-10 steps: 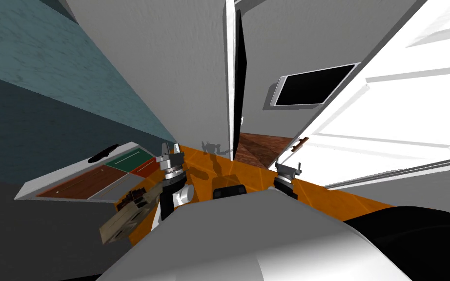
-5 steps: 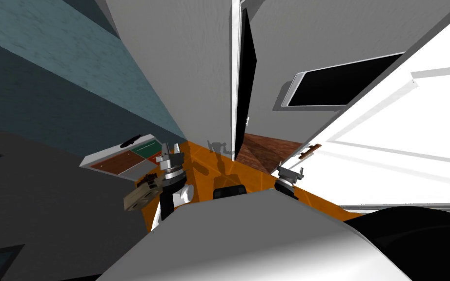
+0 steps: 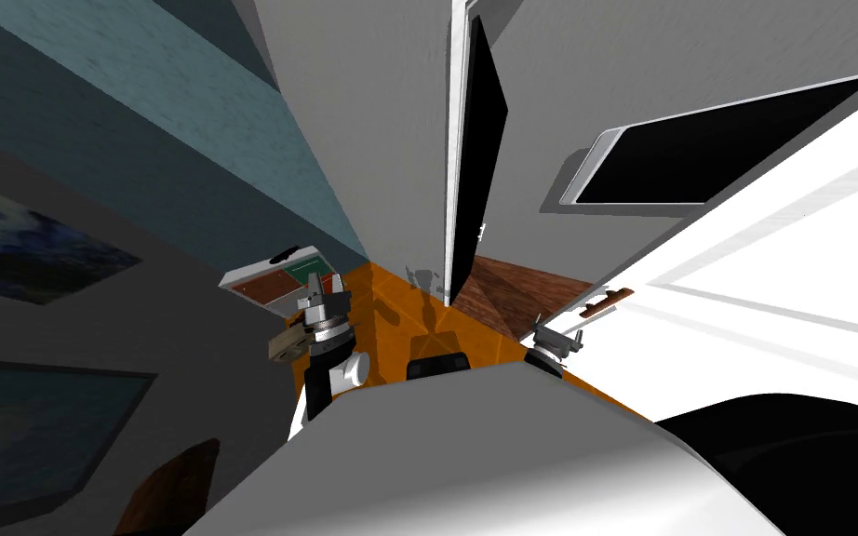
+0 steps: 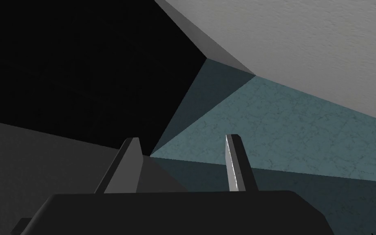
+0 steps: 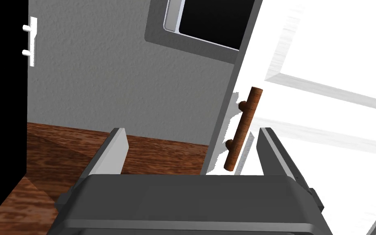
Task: Push the door open
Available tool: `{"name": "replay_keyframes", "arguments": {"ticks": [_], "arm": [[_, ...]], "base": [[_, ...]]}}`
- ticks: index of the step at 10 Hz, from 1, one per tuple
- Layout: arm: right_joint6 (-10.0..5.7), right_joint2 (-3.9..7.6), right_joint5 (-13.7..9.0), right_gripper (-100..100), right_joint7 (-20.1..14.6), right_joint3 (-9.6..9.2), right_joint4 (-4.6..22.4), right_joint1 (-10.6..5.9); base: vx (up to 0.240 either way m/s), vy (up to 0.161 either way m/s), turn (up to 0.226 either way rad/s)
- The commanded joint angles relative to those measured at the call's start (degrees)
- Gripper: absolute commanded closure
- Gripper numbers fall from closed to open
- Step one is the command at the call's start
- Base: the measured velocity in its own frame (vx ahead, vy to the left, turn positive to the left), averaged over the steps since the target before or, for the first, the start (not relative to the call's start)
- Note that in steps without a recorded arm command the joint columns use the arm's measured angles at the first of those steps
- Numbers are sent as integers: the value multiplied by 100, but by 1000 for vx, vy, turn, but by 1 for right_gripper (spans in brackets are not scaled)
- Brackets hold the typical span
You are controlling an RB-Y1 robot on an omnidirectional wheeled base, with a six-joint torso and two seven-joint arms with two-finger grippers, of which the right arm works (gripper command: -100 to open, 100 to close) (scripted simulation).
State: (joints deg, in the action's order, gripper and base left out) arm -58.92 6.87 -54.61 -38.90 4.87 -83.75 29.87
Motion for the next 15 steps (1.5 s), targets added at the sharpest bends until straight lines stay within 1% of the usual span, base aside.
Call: {"name": "replay_keyframes", "arguments": {"ticks": [1,8,9,15], "arm": [[-38,-18,-117,-100,-91,5,53,20],[-311,-102,-639,-100,-602,15,571,9],[-344,-117,-704,-100,-666,16,636,8],[-548,-214,-1094,-100,-1048,24,1023,0]], "base": [[-62,-189,217],[-113,-171,260],[-120,-179,182],[-123,-142,237]]}}
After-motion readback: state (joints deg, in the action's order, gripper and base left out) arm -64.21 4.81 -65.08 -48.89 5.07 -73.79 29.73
